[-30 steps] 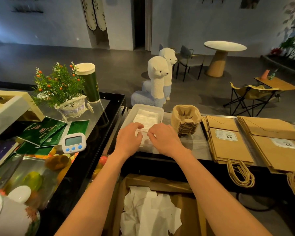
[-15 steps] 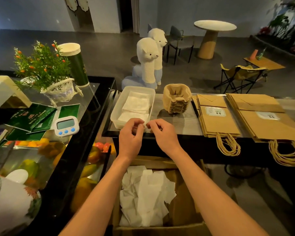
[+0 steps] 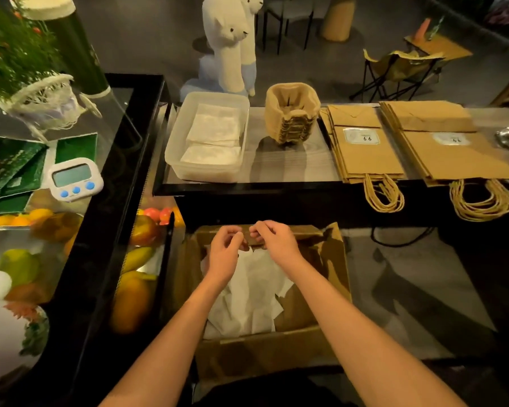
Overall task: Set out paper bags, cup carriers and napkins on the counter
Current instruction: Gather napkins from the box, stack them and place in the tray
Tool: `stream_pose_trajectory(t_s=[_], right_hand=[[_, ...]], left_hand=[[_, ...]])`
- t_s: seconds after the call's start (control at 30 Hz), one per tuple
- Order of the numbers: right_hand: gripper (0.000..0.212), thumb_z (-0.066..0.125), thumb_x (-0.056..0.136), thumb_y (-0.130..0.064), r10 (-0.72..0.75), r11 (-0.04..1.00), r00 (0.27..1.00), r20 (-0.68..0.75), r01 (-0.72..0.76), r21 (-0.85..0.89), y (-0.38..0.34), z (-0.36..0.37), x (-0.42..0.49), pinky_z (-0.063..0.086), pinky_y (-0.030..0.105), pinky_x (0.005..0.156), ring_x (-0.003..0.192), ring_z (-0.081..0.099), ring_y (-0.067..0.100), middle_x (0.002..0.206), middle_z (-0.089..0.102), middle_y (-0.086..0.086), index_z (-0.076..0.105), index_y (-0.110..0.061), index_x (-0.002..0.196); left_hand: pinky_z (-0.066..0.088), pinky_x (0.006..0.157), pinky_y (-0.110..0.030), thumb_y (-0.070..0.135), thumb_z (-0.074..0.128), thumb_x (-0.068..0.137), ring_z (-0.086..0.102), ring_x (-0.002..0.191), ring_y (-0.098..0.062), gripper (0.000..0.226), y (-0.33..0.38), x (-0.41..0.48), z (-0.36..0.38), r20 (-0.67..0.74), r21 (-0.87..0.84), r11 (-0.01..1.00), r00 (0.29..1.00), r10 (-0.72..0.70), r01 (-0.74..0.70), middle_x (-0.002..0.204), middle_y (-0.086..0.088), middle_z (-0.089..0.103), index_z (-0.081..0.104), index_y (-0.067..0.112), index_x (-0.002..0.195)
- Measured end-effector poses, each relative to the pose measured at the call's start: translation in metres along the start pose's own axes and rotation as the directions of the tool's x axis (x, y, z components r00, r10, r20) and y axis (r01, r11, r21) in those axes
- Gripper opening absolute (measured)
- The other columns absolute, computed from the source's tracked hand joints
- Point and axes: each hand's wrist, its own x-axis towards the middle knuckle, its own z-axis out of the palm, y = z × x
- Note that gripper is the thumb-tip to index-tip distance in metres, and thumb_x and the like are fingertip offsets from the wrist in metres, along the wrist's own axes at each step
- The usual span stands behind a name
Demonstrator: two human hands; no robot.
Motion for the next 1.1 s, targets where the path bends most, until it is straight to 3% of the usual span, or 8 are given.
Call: stream_pose_trajectory(t_s=[0.2,0.33,0.43,0.57,0.67,0.83,0.97,1.1], right_hand=[[0.023,0.048,0.107,-0.03,0.182,0.983,0.983,-0.001,-0.182,-0.003,0.055,0.011,-0.014,0.051,0.026,0.078,0.094,0.067,0.015,0.098,0.071,-0.007,0.07,-0.023,0.102],[0.025,0.049,0.107,-0.023,0.304,0.949,0.953,-0.017,-0.304,-0.086,0.085,0.012,-0.019,0.045,0.027,0.084,0.109,0.06,0.022,0.115,0.062,-0.002,0.061,-0.015,0.128],[0.045,0.059,0.102,-0.023,0.455,0.868,0.889,-0.056,-0.456,-0.197,0.107,0.016,-0.017,0.043,0.029,0.086,0.128,0.052,0.029,0.144,0.049,0.007,0.042,-0.02,0.143],[0.073,0.073,0.092,-0.026,0.595,0.786,0.8,-0.078,-0.6,-0.148,0.125,0.032,-0.017,0.052,0.04,0.1,0.131,0.05,0.033,0.149,0.044,0.009,0.029,-0.021,0.15],[0.072,0.082,0.084,-0.03,0.645,0.763,0.757,-0.105,-0.646,0.022,0.127,0.044,-0.014,0.053,0.035,0.083,0.115,0.055,0.027,0.143,0.051,0.008,0.04,-0.018,0.142],[0.077,0.077,0.09,-0.028,0.545,0.816,0.834,-0.087,-0.552,-0.174,0.116,0.053,-0.012,0.048,0.035,0.094,0.136,0.048,0.033,0.153,0.045,0.009,0.036,-0.013,0.153],[0.06,0.065,0.099,-0.02,0.356,0.875,0.928,-0.109,-0.372,-0.31,0.112,0.046,-0.017,0.049,0.036,0.097,0.134,0.052,0.031,0.152,0.047,0.007,0.036,-0.019,0.151],[0.058,0.063,0.1,-0.019,0.3,0.898,0.943,-0.143,-0.329,-0.291,0.112,0.021,-0.019,0.05,0.049,0.105,0.137,0.049,0.031,0.147,0.051,0.005,0.036,-0.024,0.15]], left_hand=[[0.051,0.068,-0.025,0.019,0.055,0.105,0.068,0.069,0.001,0.01,-0.053,-0.015,0.003,0.044,0.103,0.989,0.992,-0.115,0.11,0.083,0.004,0.071,0.064,0.023,0.102],[0.053,0.077,-0.027,0.011,0.052,0.105,0.066,0.081,-0.012,0.013,-0.075,-0.024,0.003,0.017,0.109,0.97,0.975,-0.22,0.217,0.088,0.001,0.067,0.063,0.019,0.101],[0.052,0.086,-0.034,0.017,0.054,0.104,0.061,0.099,-0.021,0.01,-0.094,-0.025,0.002,-0.028,0.196,0.922,0.941,-0.336,0.335,0.107,-0.002,0.064,0.062,0.021,0.109],[0.046,0.089,-0.035,0.022,0.054,0.104,0.056,0.111,-0.025,0.022,-0.107,-0.03,-0.001,-0.051,0.257,0.839,0.874,-0.484,0.48,0.12,-0.005,0.057,0.056,0.016,0.126],[0.044,0.091,-0.035,0.021,0.053,0.105,0.054,0.118,-0.027,0.028,-0.114,-0.032,-0.002,-0.018,0.235,0.828,0.854,-0.519,0.509,0.123,-0.003,0.054,0.053,0.016,0.132],[0.044,0.092,-0.035,0.019,0.054,0.104,0.053,0.112,-0.024,0.025,-0.119,-0.032,-0.003,-0.022,0.153,0.826,0.838,-0.545,0.542,0.13,-0.008,0.057,0.054,0.016,0.129],[0.047,0.102,-0.041,0.021,0.055,0.104,0.055,0.121,-0.028,0.031,-0.118,-0.03,-0.001,-0.04,0.138,0.793,0.804,-0.594,0.593,0.131,-0.008,0.057,0.054,0.017,0.135],[0.048,0.097,-0.035,0.017,0.056,0.103,0.058,0.115,-0.023,0.02,-0.118,-0.03,-0.001,-0.014,0.156,0.827,0.839,-0.545,0.54,0.122,-0.004,0.06,0.057,0.018,0.123]])
